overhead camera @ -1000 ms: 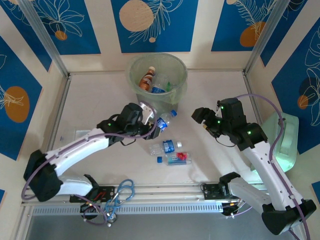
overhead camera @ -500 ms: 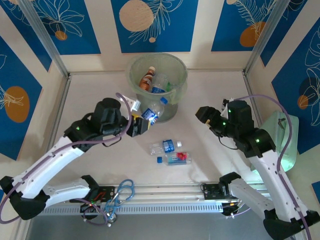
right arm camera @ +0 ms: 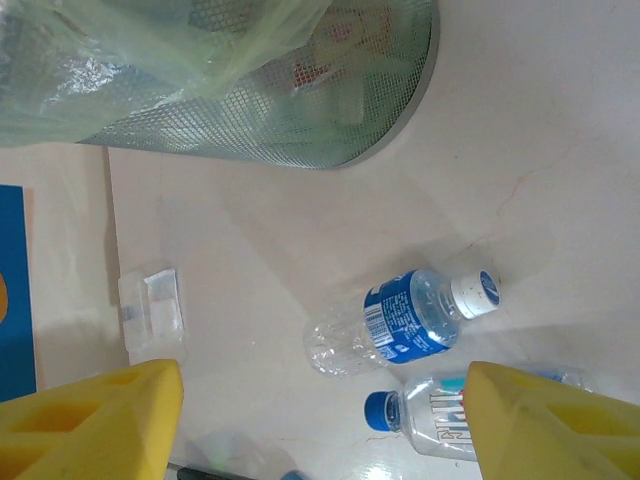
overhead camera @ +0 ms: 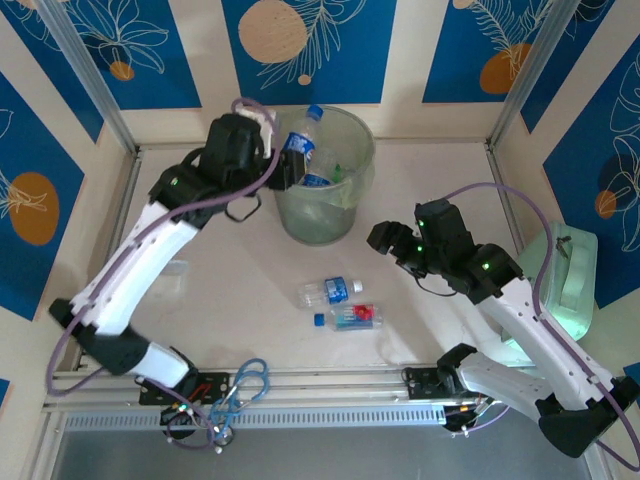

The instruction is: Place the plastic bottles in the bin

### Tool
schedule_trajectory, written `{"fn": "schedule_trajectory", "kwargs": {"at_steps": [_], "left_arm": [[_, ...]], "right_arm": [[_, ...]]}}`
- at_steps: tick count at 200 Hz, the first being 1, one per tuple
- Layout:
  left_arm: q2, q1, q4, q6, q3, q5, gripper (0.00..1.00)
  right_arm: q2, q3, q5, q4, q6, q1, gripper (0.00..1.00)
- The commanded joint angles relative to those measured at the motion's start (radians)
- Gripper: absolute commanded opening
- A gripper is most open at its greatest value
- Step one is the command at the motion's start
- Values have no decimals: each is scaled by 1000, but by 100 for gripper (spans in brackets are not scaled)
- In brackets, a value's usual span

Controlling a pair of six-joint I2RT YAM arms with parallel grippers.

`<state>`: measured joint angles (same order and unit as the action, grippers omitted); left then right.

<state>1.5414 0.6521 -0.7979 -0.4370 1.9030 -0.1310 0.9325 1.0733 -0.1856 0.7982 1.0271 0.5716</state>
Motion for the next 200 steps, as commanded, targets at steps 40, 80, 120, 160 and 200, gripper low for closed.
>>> {"fn": "schedule_trajectory", "kwargs": {"at_steps": [40, 80, 120, 160, 200], "left_arm": [[313, -99, -102, 40, 320, 9, 66], [363, -108, -140, 72, 381, -29, 81], [285, -108, -140, 69, 354, -35, 81], [-5, -108, 29, 49, -8, 25, 80], [-339, -108, 201, -3, -445, 137, 81]], "right_arm": [[-25, 11, -37, 38, 11, 0, 75], [-18, 14, -54, 81, 23, -5, 75], [7, 14, -48, 104, 36, 2, 75], [60, -13, -95, 160, 151, 99, 78], [136, -123, -58, 130, 320, 171, 80]]}}
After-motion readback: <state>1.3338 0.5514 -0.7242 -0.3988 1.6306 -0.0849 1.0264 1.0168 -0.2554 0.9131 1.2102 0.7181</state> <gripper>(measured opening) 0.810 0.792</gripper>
